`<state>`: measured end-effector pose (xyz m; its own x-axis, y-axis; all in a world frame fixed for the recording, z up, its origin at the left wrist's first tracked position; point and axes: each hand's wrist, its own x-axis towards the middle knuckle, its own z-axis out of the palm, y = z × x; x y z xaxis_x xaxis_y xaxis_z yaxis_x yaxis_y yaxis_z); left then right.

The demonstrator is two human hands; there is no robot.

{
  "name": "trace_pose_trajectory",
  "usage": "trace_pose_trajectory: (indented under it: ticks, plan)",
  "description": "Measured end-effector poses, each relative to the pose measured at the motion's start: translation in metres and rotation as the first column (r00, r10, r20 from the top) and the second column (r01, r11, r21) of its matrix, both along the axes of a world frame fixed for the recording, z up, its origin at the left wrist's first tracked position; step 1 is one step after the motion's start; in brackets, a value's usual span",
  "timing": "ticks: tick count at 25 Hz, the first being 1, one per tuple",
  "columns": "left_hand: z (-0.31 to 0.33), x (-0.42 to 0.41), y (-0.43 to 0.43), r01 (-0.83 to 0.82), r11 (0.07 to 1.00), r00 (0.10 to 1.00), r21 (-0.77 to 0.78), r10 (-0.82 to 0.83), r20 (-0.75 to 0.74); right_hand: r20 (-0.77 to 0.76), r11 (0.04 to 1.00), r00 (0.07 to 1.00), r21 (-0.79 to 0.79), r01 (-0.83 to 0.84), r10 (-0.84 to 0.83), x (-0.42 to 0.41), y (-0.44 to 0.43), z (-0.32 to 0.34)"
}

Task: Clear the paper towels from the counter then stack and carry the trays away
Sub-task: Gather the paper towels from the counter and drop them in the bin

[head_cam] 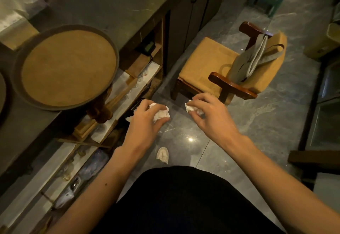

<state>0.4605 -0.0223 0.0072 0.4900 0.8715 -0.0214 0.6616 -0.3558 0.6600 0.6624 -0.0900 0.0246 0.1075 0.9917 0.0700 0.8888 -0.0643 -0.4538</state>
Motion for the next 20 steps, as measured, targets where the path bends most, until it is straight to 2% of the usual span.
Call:
trace_pose_trajectory:
  ticks: [6,9,11,15,20]
  plan:
    - [-0.010,0.001,0.013,-0.156,0.988,0.988,-0.009,0.156,-0.005,-0.018,0.984,0.985,-0.051,-0.171,0.170,0.009,0.047,-0.016]
    - [-0.019,0.012,0.013,-0.257,0.966,0.965,-0.029,0.255,-0.064,-0.031,0.949,0.950,-0.048,-0.311,0.309,0.025,0.073,-0.032]
    - [-0.025,0.026,0.013,-0.335,0.941,0.939,-0.054,0.329,-0.097,-0.067,0.910,0.911,-0.049,-0.411,0.408,0.037,0.089,-0.045]
    - [-0.041,0.064,0.005,-0.519,0.851,0.855,-0.085,0.515,-0.064,-0.133,0.829,0.831,-0.088,-0.553,0.540,0.069,0.116,-0.072]
    - [-0.076,0.104,0.003,-0.612,0.790,0.790,-0.040,0.607,-0.093,-0.223,0.784,0.777,-0.075,-0.616,0.589,0.101,0.142,-0.108]
